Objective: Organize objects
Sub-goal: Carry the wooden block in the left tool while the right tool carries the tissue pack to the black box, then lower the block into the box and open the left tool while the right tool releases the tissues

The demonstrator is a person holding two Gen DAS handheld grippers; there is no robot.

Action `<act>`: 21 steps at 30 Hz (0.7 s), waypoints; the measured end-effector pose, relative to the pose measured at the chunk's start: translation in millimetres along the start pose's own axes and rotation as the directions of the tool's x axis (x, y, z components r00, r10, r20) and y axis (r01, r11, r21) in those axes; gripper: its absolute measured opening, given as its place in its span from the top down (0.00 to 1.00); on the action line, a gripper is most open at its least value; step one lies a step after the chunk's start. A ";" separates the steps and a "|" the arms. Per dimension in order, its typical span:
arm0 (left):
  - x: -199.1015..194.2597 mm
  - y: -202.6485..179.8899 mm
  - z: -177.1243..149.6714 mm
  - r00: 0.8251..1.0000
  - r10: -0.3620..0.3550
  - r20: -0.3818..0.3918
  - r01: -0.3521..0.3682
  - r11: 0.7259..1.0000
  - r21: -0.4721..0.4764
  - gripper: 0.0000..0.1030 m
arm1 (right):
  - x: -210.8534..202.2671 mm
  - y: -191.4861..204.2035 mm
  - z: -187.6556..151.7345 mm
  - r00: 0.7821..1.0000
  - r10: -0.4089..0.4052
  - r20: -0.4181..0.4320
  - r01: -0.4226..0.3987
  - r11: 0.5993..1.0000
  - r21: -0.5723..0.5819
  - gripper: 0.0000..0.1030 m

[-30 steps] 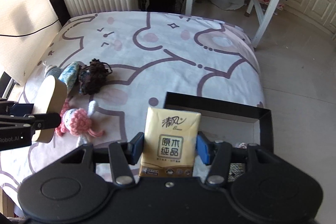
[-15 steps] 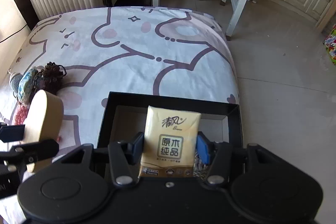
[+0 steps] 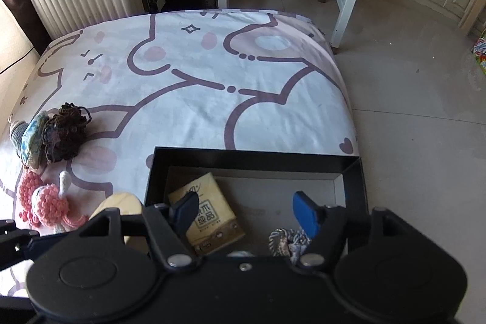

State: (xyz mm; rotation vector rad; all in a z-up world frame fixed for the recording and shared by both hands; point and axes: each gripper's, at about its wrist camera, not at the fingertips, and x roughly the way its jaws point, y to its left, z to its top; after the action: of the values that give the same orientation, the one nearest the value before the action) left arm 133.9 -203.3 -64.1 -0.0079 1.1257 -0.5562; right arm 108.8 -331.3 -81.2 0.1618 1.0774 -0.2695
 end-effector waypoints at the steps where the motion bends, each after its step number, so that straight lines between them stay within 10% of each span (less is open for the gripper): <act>1: 0.9 -2.3 -0.4 1.000 -0.003 -0.001 0.003 1.000 0.001 0.58 | -1.2 -1.9 -0.2 1.000 -0.008 -0.001 0.008 1.000 -0.001 0.34; 8: 8.5 -12.0 -4.7 0.998 -0.032 0.050 0.034 0.998 -0.047 0.57 | -4.6 -20.9 -1.1 0.999 -0.035 -0.005 0.036 0.998 0.057 0.36; 21: 23.8 -16.3 -13.2 0.996 -0.009 -0.088 0.011 1.000 0.017 0.54 | -3.2 -25.5 -8.6 0.998 -0.026 -0.054 0.029 0.998 0.054 0.36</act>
State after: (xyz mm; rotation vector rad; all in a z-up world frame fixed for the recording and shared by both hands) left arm 123.2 -223.9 -85.6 0.0264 1.2072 -0.5799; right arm 92.6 -353.0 -82.3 0.2040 1.1258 -0.3209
